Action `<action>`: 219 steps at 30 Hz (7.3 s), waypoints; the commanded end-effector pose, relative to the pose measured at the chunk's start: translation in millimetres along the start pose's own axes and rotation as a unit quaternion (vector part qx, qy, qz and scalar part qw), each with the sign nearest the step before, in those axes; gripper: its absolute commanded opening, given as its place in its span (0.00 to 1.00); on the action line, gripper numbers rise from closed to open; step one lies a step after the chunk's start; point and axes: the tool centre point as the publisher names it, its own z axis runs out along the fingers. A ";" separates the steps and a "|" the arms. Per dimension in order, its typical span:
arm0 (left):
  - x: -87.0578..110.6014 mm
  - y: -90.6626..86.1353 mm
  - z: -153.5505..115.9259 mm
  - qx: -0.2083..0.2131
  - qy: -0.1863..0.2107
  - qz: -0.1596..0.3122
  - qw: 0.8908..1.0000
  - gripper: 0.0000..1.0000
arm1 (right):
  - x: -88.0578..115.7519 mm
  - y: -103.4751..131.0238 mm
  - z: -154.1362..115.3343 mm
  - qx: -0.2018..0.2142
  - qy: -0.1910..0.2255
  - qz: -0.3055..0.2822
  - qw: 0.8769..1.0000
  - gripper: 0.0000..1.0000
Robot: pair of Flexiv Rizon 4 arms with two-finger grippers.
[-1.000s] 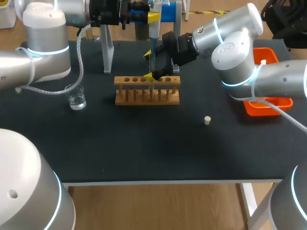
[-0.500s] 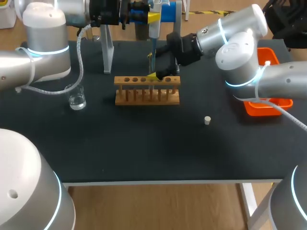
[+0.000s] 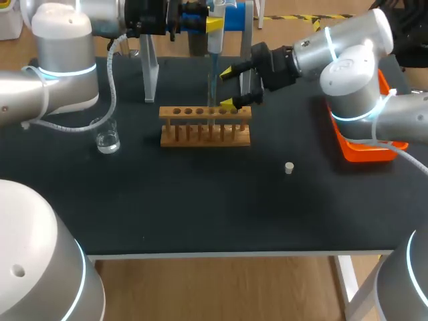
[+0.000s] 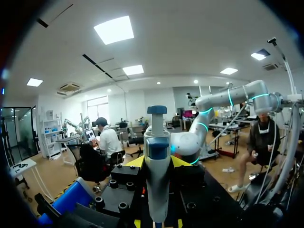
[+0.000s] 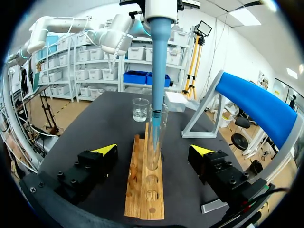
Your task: Invert the test tube, pick up the pipette, mount the tip to pipette, aspirate from beaker and dispense into the tube, eject the tip, return the pipette, and cap with the stopper.
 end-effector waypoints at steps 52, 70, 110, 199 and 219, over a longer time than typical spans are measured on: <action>-1.0 0.3 -0.6 0.000 0.002 0.001 1.000 0.00 | -1.7 209.1 -185.4 -0.216 -0.005 0.043 0.976 0.14; -1.0 0.3 -0.6 0.000 0.002 0.001 1.000 0.00 | 1.7 250.0 -157.0 -0.202 0.017 0.032 0.979 0.00; -1.0 0.3 -0.6 0.000 0.002 0.001 1.000 0.00 | -0.8 263.4 -111.0 -0.198 0.046 0.024 0.979 0.00; -1.0 0.3 -0.6 0.000 0.002 0.001 1.000 0.00 | 22.9 234.0 -211.9 -0.238 0.021 -0.064 0.969 1.00; -1.0 0.3 -0.6 0.000 0.002 0.001 1.000 0.00 | 3.4 87.4 -145.7 -0.211 0.035 -0.004 0.977 1.00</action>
